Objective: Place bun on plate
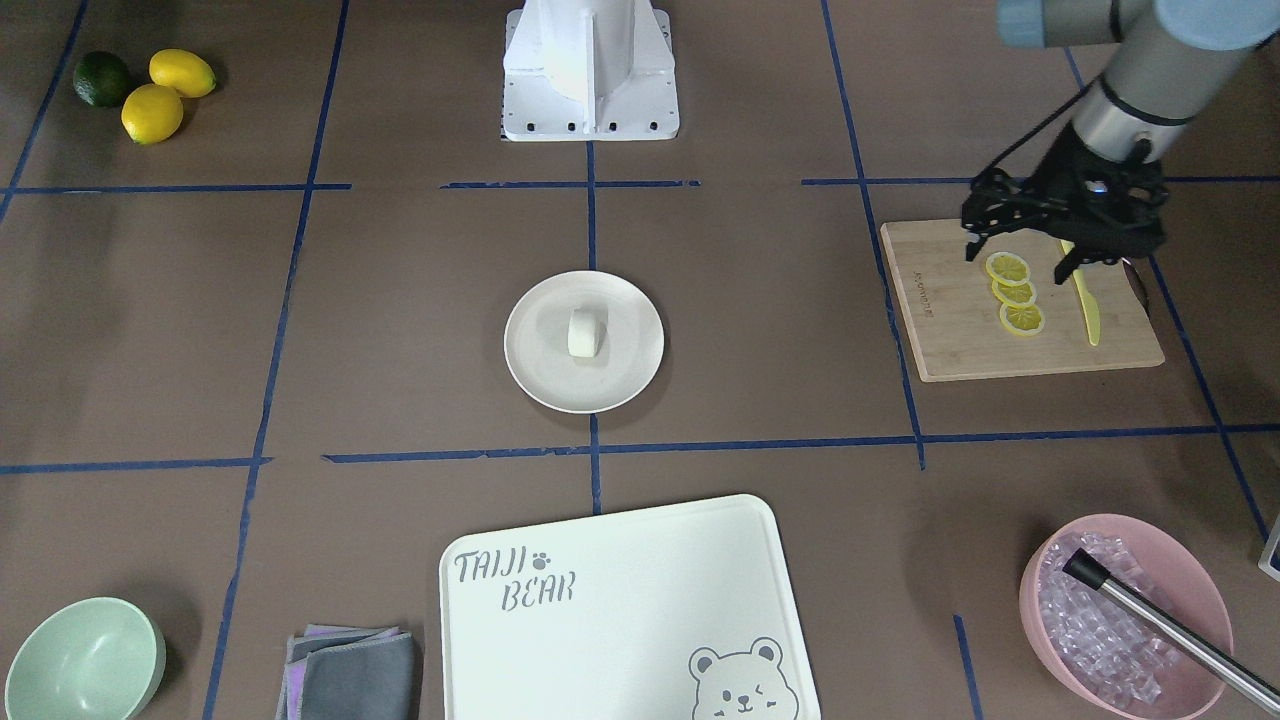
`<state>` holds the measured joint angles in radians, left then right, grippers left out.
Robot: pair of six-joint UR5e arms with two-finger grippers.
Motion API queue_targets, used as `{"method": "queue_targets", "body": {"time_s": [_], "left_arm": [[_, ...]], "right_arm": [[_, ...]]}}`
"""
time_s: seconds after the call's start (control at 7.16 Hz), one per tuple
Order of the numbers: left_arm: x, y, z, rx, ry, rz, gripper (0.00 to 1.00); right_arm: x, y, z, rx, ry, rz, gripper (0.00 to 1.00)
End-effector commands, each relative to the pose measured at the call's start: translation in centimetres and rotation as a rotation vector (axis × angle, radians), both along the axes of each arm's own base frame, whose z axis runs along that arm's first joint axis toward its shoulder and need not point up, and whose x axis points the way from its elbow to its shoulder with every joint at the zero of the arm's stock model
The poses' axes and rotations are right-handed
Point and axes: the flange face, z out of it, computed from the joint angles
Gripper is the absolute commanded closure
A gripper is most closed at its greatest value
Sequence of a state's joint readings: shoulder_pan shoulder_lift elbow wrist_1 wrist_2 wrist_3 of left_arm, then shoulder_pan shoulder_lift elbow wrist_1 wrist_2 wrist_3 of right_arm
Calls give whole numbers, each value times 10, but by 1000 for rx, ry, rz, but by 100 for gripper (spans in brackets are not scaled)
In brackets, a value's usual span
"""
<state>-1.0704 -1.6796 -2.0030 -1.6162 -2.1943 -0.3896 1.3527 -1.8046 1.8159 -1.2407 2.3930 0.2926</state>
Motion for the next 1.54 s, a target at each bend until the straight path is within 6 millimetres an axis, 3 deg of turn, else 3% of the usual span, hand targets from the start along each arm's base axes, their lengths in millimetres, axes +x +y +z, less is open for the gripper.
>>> {"method": "queue_targets", "body": {"time_s": [0.0, 0.14, 0.28, 0.42, 0.84, 1.4], "left_arm": [[-116, -35, 101, 14, 1, 69, 2], [-167, -46, 156, 24, -28, 85, 2], [-208, -49, 193, 23, -46, 79, 5], [-222, -47, 203, 8, -53, 62, 5], [-223, -31, 222, -135, -42, -2, 0], [-223, -20, 228, -152, -37, -18, 0]], "right_arm": [[12, 1, 12, 13, 11, -9, 0], [19, 2, 18, 16, 22, -24, 0], [28, 3, 23, 24, 33, -43, 0], [35, 3, 27, 44, 69, -61, 0], [49, 8, 41, 62, 122, -146, 0], [83, -29, 13, 49, 118, -193, 0]]}}
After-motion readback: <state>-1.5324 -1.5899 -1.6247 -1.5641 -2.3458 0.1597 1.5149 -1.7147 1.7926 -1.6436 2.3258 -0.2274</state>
